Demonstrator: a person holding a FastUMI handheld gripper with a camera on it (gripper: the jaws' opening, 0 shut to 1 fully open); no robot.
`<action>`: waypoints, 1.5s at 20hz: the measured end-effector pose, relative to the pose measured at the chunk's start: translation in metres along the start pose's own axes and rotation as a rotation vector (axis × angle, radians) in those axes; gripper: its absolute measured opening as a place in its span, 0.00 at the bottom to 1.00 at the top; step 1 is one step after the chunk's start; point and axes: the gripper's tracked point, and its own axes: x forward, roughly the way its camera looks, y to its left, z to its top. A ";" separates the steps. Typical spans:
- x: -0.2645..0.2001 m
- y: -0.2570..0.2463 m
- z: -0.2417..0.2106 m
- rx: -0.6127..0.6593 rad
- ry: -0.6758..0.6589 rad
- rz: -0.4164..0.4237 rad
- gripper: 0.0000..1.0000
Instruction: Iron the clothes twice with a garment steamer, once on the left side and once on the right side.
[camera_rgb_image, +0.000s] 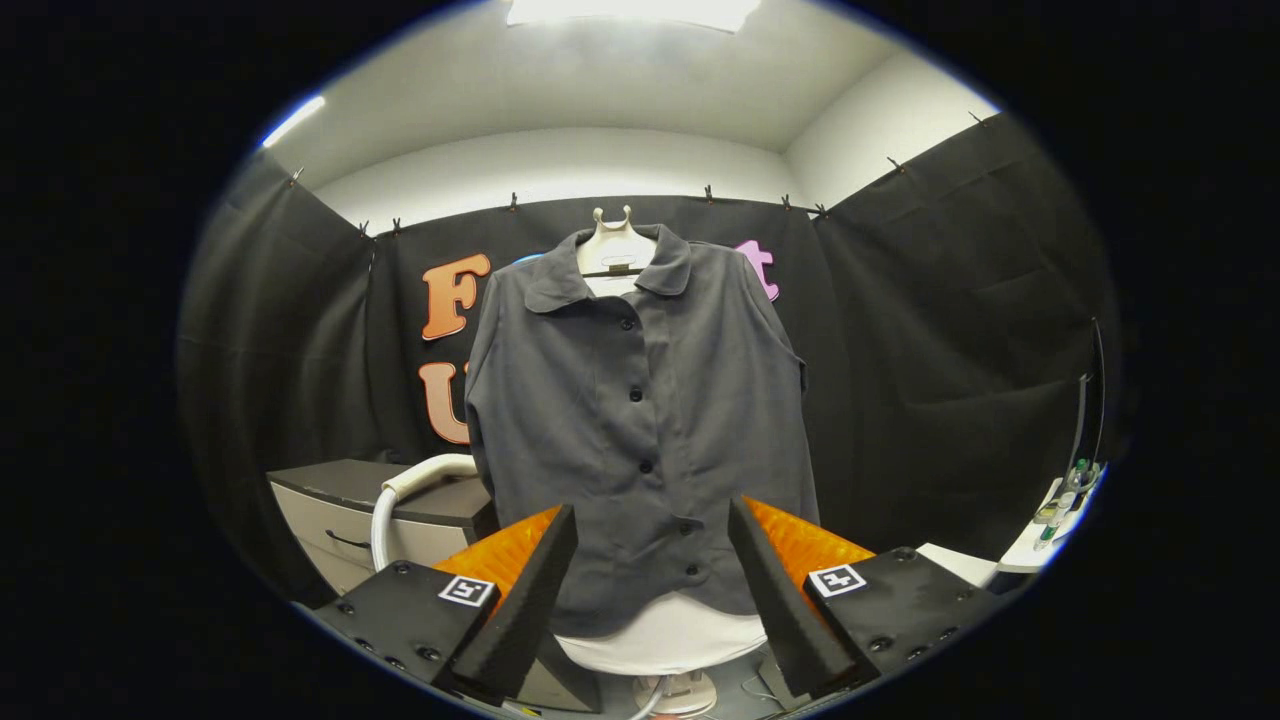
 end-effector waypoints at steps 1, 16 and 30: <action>0.000 0.000 -0.001 0.000 0.001 0.000 0.98; -0.002 -0.013 0.018 -0.038 -0.050 -0.103 0.98; 0.054 0.100 0.067 0.113 -0.054 0.153 0.98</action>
